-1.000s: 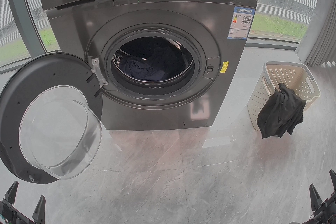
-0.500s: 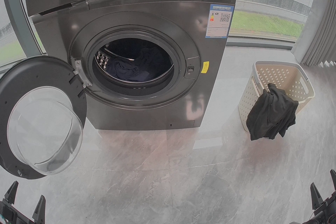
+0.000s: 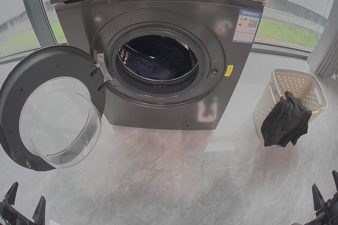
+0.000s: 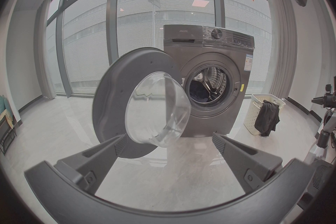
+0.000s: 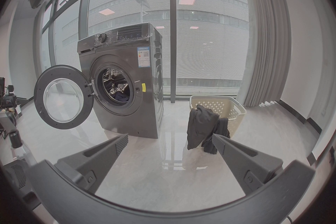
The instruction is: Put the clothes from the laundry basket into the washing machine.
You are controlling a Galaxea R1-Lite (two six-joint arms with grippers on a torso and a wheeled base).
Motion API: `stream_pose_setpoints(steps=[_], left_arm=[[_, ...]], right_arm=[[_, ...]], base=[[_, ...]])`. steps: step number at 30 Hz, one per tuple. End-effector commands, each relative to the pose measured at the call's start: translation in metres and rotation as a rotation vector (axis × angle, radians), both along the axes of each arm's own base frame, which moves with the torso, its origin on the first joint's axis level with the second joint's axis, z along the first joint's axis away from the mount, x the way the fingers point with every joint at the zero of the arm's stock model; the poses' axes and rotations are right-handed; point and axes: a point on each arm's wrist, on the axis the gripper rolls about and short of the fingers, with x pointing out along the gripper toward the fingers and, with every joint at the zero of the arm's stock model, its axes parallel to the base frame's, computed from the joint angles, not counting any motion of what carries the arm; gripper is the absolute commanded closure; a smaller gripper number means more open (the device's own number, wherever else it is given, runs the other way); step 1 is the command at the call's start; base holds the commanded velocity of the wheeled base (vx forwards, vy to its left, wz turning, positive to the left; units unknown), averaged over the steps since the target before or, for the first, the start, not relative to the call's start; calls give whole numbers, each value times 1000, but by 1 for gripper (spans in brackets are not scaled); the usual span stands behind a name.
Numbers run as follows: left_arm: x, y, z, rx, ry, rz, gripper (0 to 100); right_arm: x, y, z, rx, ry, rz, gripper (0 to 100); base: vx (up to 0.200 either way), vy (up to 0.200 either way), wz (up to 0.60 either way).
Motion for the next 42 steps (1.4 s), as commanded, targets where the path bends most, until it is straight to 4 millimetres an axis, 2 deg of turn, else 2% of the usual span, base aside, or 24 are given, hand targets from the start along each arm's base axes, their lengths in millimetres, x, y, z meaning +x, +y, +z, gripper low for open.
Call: stream_pose_setpoints(steps=[1,15,18,24,42], left_arm=[[0,0,-5,1,6,-1,0],[1,0,-5,4,8,2,0],[1,0,-5,1,8,2,0],[1,0,-5,1,8,2,0],[1,0,-5,-10,8,-4,0]], right_arm=[[0,0,-5,-1,7,0,0],[0,0,-5,-1,7,0,0],[0,0,-5,-1,7,1,0],[0,0,-5,0,7,6,0],[0,0,-5,-1,7,6,0]], base=[[0,-200,0],[0,-200,0],[0,0,0],[0,0,-600],[0,0,0]])
